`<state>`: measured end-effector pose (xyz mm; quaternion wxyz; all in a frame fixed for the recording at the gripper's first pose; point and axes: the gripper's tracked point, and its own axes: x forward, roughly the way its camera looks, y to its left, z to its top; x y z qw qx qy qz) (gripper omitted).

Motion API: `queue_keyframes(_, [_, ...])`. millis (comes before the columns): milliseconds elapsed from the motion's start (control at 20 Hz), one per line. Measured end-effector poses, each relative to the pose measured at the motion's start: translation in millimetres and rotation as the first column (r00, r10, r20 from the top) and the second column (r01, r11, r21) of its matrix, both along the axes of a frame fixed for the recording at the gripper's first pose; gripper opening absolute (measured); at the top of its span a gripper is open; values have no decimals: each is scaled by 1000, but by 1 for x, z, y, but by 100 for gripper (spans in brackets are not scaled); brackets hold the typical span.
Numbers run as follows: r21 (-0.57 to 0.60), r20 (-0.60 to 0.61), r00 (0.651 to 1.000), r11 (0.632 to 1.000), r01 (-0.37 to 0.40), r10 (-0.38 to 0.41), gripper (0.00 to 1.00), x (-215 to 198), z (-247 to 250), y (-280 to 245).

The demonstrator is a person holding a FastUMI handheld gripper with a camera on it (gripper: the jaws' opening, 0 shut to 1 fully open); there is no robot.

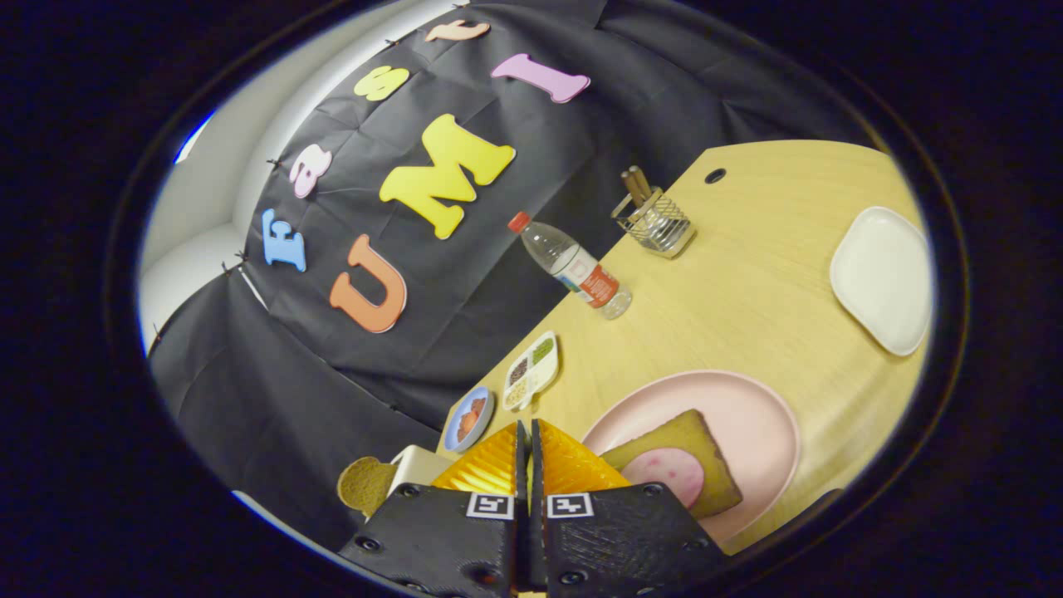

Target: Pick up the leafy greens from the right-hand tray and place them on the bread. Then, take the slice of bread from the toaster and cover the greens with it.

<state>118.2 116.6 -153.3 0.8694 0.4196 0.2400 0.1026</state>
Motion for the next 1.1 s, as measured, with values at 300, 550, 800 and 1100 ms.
queue_keyframes(300, [-123, -37, 998, 991, 47, -52, 0, -2, -36, -31])
queue_keyframes(550, [-243, -33, 997, 968, 58, -68, 2, -5, -46, -46])
queue_keyframes(800, [-347, 0, 998, 936, 65, -70, 32, -8, -47, -54])
queue_keyframes(1100, [-411, 30, 996, 908, 85, -80, 71, -15, -42, -63])
